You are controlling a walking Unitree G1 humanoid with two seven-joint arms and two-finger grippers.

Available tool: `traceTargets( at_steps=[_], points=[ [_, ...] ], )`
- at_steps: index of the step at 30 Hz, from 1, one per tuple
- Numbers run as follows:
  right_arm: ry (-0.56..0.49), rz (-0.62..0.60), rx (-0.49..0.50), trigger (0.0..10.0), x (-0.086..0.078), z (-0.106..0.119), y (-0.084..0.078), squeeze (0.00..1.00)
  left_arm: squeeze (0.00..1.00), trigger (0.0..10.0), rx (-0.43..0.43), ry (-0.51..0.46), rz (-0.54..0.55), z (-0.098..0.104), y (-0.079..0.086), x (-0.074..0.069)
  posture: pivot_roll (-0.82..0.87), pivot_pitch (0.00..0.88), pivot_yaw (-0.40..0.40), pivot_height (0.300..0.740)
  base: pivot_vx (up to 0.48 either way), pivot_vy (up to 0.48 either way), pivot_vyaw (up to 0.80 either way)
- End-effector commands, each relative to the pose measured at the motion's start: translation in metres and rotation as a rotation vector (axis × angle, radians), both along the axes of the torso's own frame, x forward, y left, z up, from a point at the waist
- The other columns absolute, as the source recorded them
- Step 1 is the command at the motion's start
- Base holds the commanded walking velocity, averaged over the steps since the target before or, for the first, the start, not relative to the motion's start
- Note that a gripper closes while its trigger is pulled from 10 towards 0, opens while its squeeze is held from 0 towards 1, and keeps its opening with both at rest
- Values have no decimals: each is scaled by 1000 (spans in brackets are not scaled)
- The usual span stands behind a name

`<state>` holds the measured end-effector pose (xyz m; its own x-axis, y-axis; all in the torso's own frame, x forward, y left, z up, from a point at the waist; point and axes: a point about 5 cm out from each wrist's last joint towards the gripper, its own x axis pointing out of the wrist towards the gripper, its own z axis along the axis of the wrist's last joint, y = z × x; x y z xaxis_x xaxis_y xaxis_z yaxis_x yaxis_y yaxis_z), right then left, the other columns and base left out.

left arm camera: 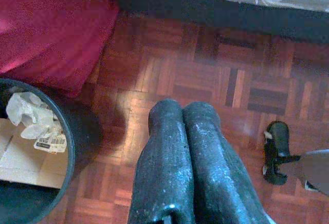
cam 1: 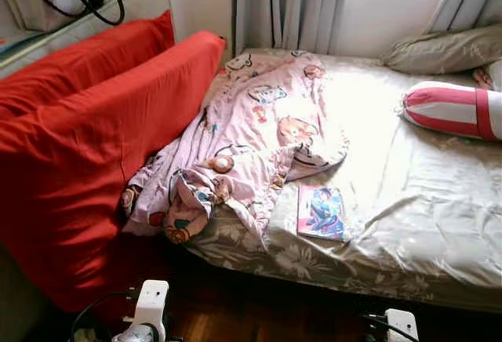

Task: Clean up the room

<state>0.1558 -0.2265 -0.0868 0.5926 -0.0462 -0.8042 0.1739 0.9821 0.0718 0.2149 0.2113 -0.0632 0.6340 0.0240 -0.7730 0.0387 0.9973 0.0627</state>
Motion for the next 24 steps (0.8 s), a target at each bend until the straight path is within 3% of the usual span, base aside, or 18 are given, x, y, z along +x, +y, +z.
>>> traceTargets(
  at_steps=[1,24],
  points=[
    [-5,-6,-3,10000,1,1,-1,0,0,10000,5,10,3,0,2,-1,81,0,-33,740,315,0,0],
    [-9,-5,1,10000,-1,0,-1,0,0,10000,3,12,-2,-1,1,-2,80,0,-31,740,330,0,0]
  ],
)
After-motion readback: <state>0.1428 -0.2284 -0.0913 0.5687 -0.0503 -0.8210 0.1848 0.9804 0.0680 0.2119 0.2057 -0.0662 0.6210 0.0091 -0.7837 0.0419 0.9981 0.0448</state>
